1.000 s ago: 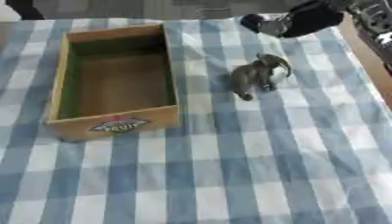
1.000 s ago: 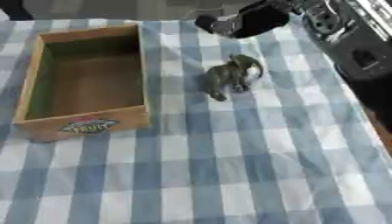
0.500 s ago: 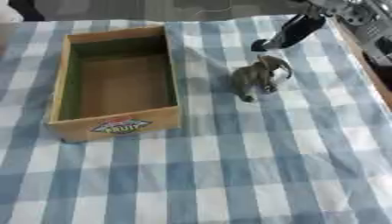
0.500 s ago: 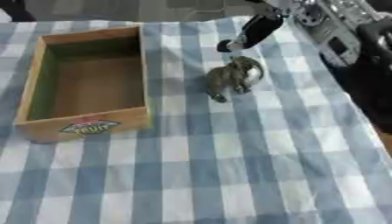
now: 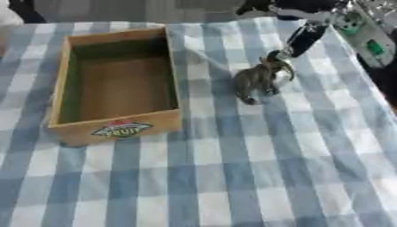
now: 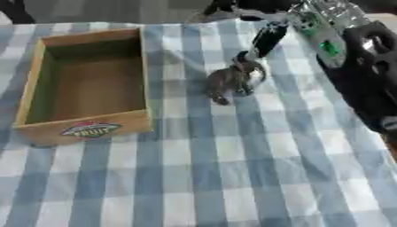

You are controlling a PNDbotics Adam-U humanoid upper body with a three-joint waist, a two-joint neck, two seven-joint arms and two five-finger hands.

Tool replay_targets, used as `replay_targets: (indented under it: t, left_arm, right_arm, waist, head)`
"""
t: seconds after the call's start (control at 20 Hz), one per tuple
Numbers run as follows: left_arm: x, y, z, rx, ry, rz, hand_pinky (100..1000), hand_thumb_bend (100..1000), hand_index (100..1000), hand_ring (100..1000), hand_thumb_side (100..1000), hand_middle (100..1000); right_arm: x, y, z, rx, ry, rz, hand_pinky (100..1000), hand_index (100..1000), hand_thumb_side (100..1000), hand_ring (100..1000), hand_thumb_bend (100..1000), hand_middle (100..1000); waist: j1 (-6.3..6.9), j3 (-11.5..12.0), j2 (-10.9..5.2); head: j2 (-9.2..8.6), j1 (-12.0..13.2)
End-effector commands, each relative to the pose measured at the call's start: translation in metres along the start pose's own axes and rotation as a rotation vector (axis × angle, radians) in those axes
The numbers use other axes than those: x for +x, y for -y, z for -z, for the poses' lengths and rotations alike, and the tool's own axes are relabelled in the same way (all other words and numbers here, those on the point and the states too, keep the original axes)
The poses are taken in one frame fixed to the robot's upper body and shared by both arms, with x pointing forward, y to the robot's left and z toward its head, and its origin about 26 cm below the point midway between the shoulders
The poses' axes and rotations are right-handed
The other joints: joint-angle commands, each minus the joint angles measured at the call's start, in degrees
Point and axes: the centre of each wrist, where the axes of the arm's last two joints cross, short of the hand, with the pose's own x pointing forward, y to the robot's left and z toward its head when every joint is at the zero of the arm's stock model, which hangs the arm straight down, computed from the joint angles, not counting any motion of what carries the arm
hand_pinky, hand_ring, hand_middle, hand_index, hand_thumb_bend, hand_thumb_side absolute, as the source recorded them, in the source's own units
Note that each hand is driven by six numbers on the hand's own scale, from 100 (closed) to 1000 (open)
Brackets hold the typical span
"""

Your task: Pick up objects on the table and place them in the box.

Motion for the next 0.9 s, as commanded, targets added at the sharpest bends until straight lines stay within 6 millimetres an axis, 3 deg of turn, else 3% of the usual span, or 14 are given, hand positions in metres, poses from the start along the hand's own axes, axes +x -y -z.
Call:
replay_targets:
  t: [0.05,0.9]
  left_arm:
    - [0.006,-0.004,0.007,-0.002,0.037,0.005,874,100,897,878,716,885]
    - [0.006,-0.005,0.007,-0.003,0.036,0.008,873,100,894,879,711,886]
  right_arm:
    - [-0.014,0.011,-0.008,0.034,-0.004,-0.027,877,969,118,938,571,833]
    - [-0.019,0.035,-0.001,0.129,0.011,0.113,849,917,246,923,653,794]
  waist:
    - [-0.01,-0.1,-1.27]
    - [-0.36,-0.2,-1.38]
  head:
    - [-0.31,-0.1]
    - [0.16,0.1]
